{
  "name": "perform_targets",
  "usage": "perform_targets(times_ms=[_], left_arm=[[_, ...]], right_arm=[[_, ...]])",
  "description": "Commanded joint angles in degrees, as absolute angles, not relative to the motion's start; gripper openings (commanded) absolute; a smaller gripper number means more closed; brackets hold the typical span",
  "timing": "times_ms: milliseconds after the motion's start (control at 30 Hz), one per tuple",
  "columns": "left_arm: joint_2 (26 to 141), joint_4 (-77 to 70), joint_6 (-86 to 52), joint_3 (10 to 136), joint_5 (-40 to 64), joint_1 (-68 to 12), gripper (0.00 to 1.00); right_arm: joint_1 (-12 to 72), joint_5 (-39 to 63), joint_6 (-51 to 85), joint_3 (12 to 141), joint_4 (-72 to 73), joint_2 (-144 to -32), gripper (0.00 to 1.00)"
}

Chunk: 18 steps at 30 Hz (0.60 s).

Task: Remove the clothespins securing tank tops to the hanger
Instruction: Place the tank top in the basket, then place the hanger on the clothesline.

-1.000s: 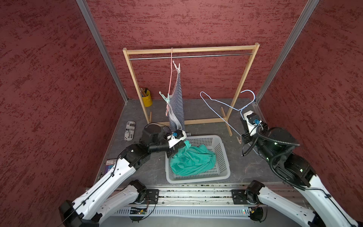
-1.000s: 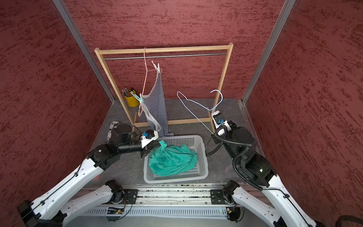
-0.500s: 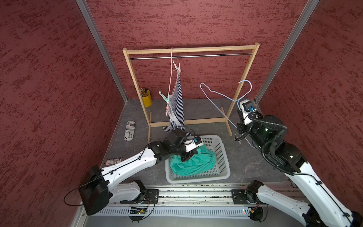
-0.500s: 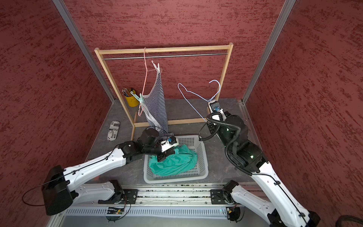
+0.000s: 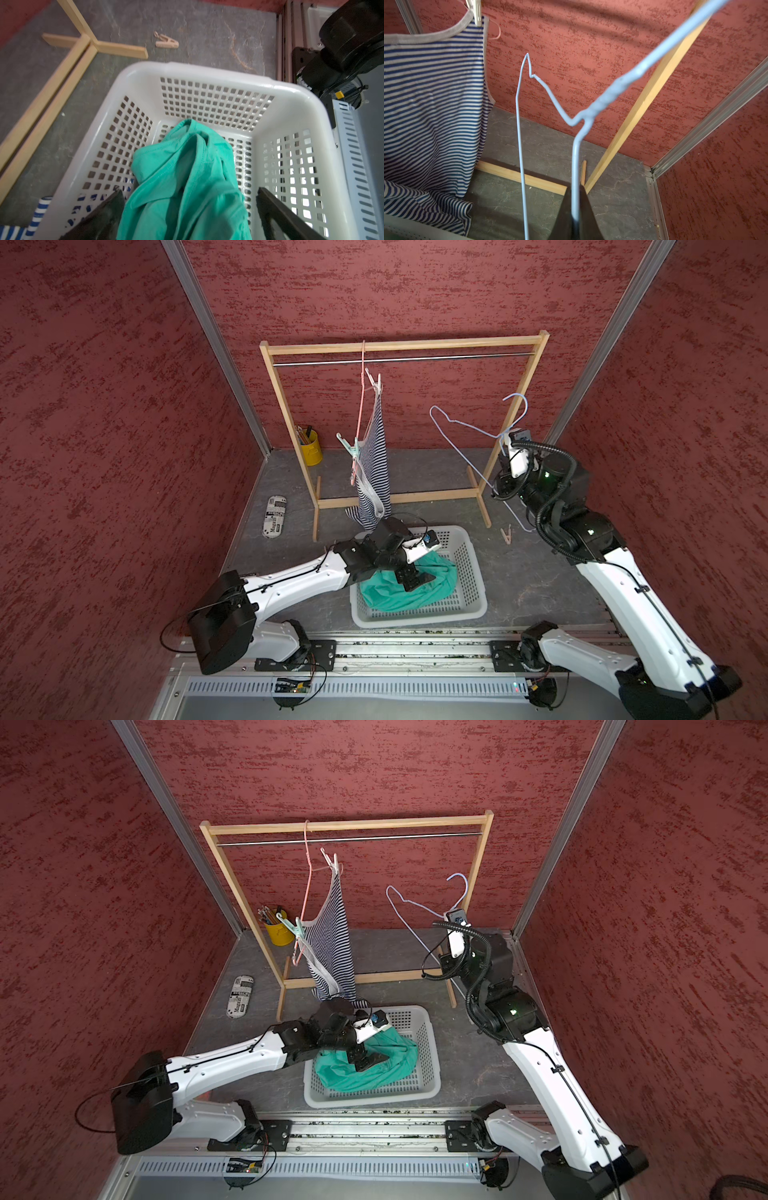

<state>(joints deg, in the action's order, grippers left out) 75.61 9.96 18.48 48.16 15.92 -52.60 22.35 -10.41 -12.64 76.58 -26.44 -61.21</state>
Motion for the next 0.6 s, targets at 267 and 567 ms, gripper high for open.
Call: perform_targets(times_ms=[267, 567], left_arm=[[65.2, -7.0, 21.8, 40.9, 9.8, -54.2, 1.00], [59.2, -10.4, 19.8, 38.8, 7.7, -54.0, 1.00]], right_arm=[[21.3, -9.1, -13.5, 84.1, -19.4, -67.9, 0.00], [21.1, -12.5, -14.4, 86.5, -15.3, -73.1, 0.00]])
